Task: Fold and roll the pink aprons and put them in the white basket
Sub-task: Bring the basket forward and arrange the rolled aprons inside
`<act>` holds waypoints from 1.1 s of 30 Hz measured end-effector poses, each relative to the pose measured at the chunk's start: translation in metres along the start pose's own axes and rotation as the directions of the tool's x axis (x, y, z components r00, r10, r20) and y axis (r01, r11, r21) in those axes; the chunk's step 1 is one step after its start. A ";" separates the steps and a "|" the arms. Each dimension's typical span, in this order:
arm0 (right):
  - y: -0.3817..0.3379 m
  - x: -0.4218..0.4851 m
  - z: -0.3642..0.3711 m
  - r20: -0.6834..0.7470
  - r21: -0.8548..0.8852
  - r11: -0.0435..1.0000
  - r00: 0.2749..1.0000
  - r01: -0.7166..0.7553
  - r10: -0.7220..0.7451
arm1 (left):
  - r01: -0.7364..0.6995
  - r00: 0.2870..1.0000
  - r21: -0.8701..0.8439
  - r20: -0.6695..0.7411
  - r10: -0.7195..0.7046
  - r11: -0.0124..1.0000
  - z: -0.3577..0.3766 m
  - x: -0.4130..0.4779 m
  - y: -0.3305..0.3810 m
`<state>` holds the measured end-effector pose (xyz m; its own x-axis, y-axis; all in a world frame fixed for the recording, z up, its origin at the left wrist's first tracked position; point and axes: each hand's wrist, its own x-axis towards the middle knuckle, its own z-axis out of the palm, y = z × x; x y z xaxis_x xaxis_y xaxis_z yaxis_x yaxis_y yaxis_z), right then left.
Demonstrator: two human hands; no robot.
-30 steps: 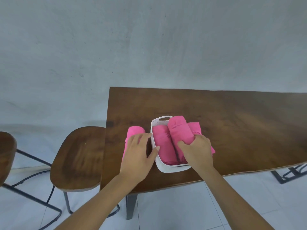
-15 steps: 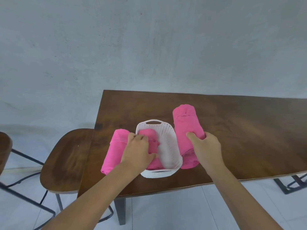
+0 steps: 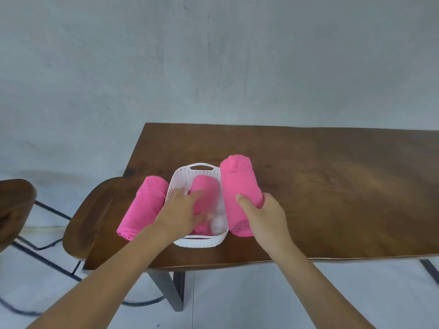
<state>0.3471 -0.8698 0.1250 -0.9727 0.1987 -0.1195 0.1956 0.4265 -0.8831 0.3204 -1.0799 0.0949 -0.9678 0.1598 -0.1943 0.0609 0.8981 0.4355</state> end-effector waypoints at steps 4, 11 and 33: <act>0.004 0.002 -0.003 0.039 0.010 1.000 0.999 0.005 -0.005 | 0.033 0.993 -0.133 0.120 -0.017 0.991 0.009 0.007 -0.003; 0.003 0.002 -0.005 0.140 0.029 1.000 0.990 0.008 -0.012 | 0.275 0.959 -0.388 0.174 -0.223 0.879 0.011 0.013 0.002; -0.035 -0.015 0.021 0.038 0.206 0.976 0.996 0.071 -0.081 | -0.006 0.891 -0.567 -0.376 -0.252 0.824 -0.029 -0.024 0.003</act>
<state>0.3519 -0.9067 0.1484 -0.9894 0.1298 -0.0650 0.0960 0.2490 -0.9637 0.3373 -1.0927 0.1262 -0.9700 -0.2384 0.0476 -0.0825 0.5070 0.8580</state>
